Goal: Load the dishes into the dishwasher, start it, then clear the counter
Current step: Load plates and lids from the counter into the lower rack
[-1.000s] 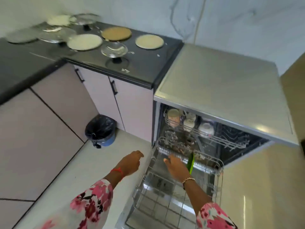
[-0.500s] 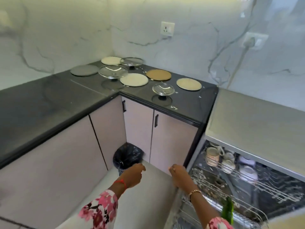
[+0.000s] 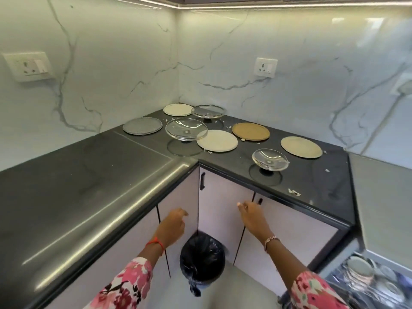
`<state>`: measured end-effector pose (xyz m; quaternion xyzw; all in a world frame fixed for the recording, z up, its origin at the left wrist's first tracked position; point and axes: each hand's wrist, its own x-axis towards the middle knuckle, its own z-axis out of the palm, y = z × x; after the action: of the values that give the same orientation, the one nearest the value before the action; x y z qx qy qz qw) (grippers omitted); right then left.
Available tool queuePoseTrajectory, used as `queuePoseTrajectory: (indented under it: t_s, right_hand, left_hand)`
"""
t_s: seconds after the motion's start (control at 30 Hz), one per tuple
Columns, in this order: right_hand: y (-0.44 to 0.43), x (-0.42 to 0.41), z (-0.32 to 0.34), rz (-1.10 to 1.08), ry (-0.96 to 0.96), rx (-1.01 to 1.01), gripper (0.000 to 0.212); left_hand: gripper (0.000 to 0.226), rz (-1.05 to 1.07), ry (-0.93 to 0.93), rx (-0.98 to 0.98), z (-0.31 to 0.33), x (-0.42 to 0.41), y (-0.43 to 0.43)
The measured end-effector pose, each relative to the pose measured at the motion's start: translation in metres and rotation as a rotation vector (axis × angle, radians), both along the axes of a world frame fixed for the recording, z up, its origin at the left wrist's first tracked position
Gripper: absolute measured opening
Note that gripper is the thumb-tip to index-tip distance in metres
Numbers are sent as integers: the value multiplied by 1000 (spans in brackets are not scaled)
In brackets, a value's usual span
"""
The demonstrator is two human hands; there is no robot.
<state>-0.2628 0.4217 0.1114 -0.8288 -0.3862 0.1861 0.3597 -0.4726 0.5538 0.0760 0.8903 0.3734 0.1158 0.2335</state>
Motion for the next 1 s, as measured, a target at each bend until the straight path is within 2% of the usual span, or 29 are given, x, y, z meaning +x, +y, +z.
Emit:
queuePoseTrajectory:
  t_s: [0.13,0.27,0.47,0.6,0.67,0.73,0.83,0.9,1.0]
  right_hand:
    - [85,41,14,-95,91,95,42]
    - [171,95,14,-196,210,106,33]
    - [265,168,13,-301,310,41,35]
    - [304,200,6,-377,335,20,27]
    - [317,208,6,-405,342,-1,26]
    - [327,210,8,-450,356,-40,35]
    - [340,213,5,-503,333,-122,40]
    - [345,216,2,-553,288,-171,35]
    - [348,222,3,-581,329,-156,18]
  left_hand:
    - [33,43,-88,17,2,32,76]
    - [27,95,-158,27,3,76,155]
    - [27,123,-117,18,-2,125,251]
    - [40,170,-90,22,-5,147,296]
    - [48,193,-40,25,-11,155,312]
    - [51,204,36,46,-17,159,316]
    - [67,229,102,153,-25,162,311]
    - [74,234,95,167,-26,162,312]
    - [61,249,58,154,-29,163,314]
